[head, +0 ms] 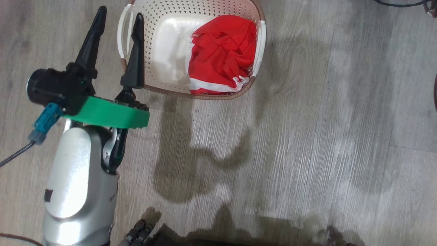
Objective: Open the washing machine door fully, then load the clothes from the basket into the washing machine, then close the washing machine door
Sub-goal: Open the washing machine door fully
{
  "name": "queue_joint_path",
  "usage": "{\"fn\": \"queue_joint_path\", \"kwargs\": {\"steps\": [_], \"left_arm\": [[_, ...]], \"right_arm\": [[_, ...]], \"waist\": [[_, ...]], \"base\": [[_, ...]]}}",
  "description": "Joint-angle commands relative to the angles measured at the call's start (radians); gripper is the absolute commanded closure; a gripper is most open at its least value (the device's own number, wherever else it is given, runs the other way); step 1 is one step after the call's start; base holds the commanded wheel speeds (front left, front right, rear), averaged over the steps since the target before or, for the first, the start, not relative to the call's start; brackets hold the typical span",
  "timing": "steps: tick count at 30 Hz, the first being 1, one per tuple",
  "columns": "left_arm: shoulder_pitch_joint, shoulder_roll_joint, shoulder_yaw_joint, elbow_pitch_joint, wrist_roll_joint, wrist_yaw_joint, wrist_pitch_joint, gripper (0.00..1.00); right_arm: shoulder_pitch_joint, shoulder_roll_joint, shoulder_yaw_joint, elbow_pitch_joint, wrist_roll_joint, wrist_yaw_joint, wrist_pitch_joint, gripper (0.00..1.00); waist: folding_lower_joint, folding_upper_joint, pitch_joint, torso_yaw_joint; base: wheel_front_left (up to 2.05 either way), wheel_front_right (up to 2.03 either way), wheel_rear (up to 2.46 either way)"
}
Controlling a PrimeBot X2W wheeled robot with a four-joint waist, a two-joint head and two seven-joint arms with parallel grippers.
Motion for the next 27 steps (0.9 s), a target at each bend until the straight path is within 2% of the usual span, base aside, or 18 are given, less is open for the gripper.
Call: {"fn": "queue_joint_path", "kwargs": {"steps": [1, 11, 27], "left_arm": [[-0.013, 0.018, 0.03, -0.027, 0.01, -0.005, -0.009, 0.0], [-0.004, 0.015, 0.035, -0.013, 0.02, -0.006, -0.009, 0.0], [0.061, 0.013, 0.034, 0.026, 0.033, -0.008, -0.009, 0.0]], "right_arm": [[-0.013, 0.032, 0.014, -0.033, -0.002, 0.0, 0.025, 1.0], [0.073, 0.026, 0.021, -0.083, 0.018, 0.0, 0.123, 1.0], [0.321, 0.054, 0.037, -0.257, 0.073, 0.0, 0.282, 1.0]], "waist": [[0.0, 0.0, -0.003, -0.004], [0.0, 0.0, -0.041, -0.023], [0.0, 0.0, -0.166, -0.028]], "base": [[0.0, 0.0, 0.0], [0.0, 0.0, 0.0], [0.0, 0.0, 0.0]]}}
